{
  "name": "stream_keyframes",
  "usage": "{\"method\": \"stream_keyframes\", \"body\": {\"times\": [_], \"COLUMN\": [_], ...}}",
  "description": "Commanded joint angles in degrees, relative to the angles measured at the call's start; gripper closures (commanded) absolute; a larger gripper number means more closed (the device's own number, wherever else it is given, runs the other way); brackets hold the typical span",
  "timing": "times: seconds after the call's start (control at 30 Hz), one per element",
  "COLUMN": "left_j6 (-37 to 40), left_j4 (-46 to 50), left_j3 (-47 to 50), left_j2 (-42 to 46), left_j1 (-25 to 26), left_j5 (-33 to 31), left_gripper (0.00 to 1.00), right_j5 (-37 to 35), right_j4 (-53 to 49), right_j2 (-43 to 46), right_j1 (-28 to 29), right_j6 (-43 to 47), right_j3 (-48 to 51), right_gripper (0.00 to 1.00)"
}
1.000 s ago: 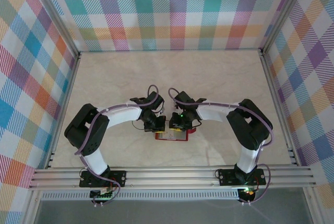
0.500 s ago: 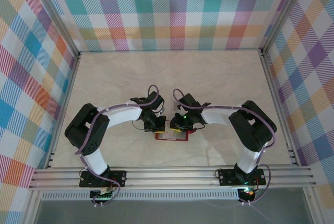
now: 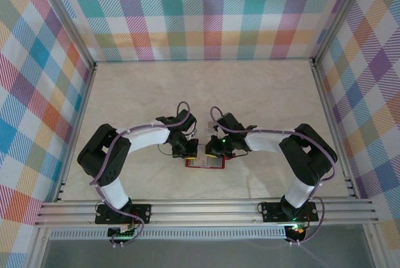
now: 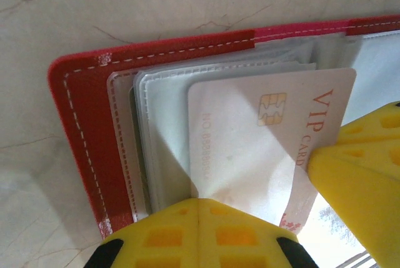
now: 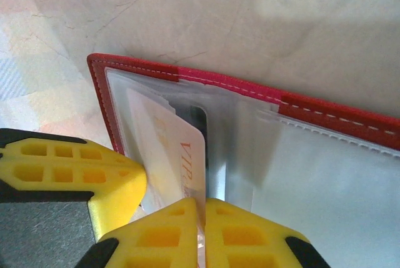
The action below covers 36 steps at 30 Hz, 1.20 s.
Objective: Take the credit cards out of the card holder
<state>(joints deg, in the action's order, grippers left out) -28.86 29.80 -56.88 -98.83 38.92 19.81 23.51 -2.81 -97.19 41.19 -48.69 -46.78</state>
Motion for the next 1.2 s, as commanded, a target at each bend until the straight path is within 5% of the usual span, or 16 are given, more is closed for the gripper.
{"method": "stream_keyframes", "body": {"times": [0.0,0.4,0.7,1.17], "left_j6": [0.3,0.1,-0.2,-1.9], "left_j4": [2.9,2.6,2.6,2.4], "left_j3": [1.1,1.7,1.8,2.6], "left_j2": [-1.5,-1.1,-0.8,2.0], "left_j1": [0.5,0.5,0.5,0.5], "left_j5": [-3.7,-3.7,-3.9,-4.1], "left_gripper": [0.97,0.97,0.97,0.96], "right_j5": [4.2,5.7,0.2,-4.9], "right_j4": [4.2,7.0,-2.4,-16.5], "right_j2": [0.2,-1.0,2.6,10.8], "right_j1": [0.5,0.3,-0.7,-1.5], "right_j6": [-0.2,-1.0,2.7,10.1], "right_j3": [0.7,1.6,1.3,-2.9], "right_gripper": [0.88,0.91,1.00,1.00]}}
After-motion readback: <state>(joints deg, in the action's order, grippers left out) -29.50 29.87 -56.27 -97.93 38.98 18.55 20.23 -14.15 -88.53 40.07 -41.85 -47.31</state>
